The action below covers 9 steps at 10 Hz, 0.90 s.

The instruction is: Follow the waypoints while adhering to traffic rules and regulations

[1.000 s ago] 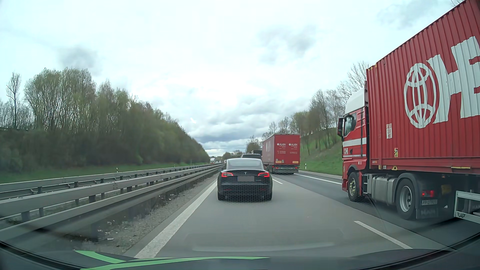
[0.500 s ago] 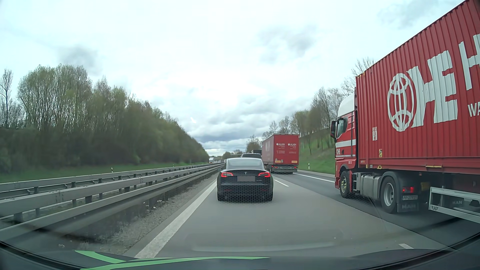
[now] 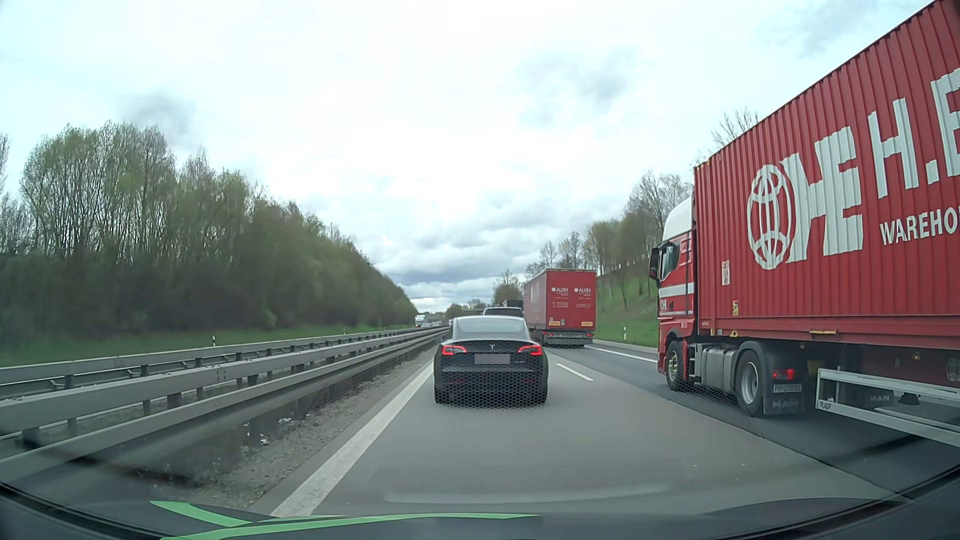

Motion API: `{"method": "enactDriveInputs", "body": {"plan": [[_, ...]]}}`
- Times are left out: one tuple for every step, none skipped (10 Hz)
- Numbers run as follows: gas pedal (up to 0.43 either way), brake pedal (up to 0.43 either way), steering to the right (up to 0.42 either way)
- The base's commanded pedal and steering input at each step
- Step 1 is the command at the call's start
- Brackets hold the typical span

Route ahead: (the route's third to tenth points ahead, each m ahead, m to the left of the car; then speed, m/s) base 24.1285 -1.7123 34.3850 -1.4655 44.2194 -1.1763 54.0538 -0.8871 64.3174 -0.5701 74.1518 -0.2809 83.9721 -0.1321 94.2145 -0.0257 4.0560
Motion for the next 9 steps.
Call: {"method": "enactDriveInputs", "body": {"plan": [[0.000,0.000,-0.004],[0.000,0.000,-0.004],[0.000,0.000,-0.004],[0.000,0.000,-0.004],[0.000,0.000,-0.004],[0.000,0.000,-0.004],[0.000,0.000,-0.004],[0.000,0.000,-0.004],[0.000,0.000,-0.004]]}}
